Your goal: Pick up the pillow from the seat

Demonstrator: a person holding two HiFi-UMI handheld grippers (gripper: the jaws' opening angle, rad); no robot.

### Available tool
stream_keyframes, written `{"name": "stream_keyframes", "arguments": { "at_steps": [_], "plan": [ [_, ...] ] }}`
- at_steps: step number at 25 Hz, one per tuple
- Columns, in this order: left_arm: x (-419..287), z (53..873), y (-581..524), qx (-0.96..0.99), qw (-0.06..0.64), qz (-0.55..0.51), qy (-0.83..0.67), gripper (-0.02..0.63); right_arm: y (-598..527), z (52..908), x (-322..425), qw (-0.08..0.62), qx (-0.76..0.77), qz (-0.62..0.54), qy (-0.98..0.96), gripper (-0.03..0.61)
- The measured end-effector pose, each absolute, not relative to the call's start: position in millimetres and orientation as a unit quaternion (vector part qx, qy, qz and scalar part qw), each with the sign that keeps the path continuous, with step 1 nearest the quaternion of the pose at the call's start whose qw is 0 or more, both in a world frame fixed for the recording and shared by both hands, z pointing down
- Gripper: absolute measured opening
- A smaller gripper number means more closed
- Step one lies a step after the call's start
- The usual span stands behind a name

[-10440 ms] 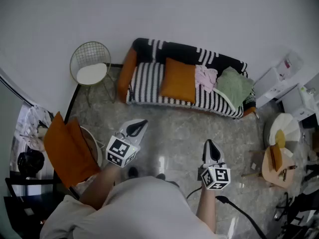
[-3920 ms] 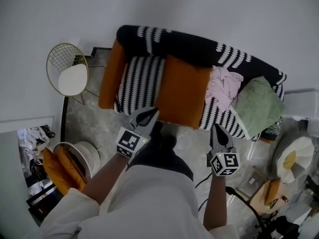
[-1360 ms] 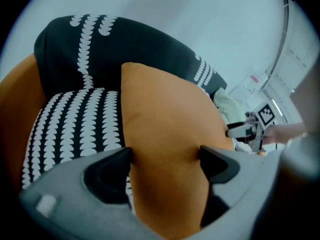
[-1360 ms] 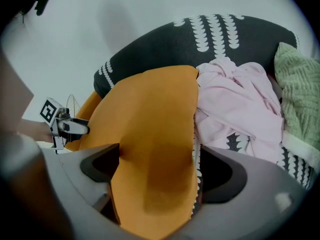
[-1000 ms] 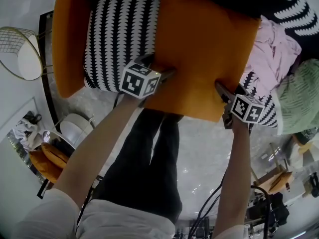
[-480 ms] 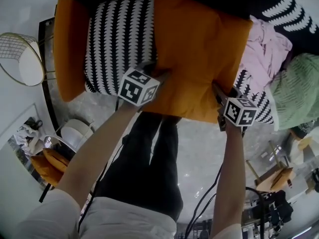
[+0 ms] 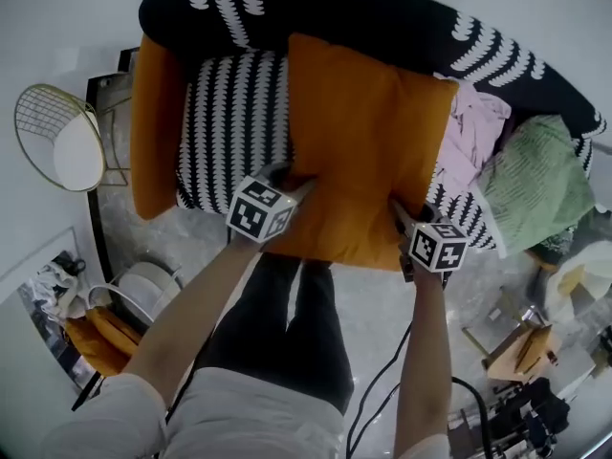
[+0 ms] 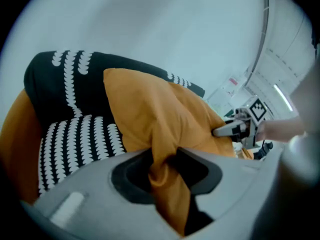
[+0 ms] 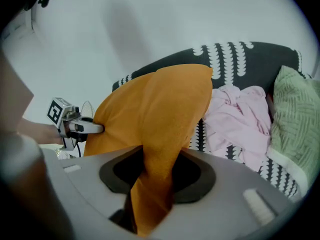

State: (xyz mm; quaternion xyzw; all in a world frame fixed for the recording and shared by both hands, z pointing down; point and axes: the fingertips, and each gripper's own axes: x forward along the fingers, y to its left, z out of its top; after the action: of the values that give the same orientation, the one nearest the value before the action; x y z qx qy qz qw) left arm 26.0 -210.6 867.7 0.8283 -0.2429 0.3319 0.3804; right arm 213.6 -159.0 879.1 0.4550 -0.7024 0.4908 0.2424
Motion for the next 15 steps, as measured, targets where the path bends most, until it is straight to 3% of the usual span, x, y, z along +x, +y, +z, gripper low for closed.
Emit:
{"name": "stream_keyframes", "arguments": {
  "at_steps": [15],
  "plan": [
    [18,606,-201,0.871,0.316,0.294,-0.235,0.124,-145,623,203,0.207,0.499,0.431,-0.723,0.17]
  ]
}}
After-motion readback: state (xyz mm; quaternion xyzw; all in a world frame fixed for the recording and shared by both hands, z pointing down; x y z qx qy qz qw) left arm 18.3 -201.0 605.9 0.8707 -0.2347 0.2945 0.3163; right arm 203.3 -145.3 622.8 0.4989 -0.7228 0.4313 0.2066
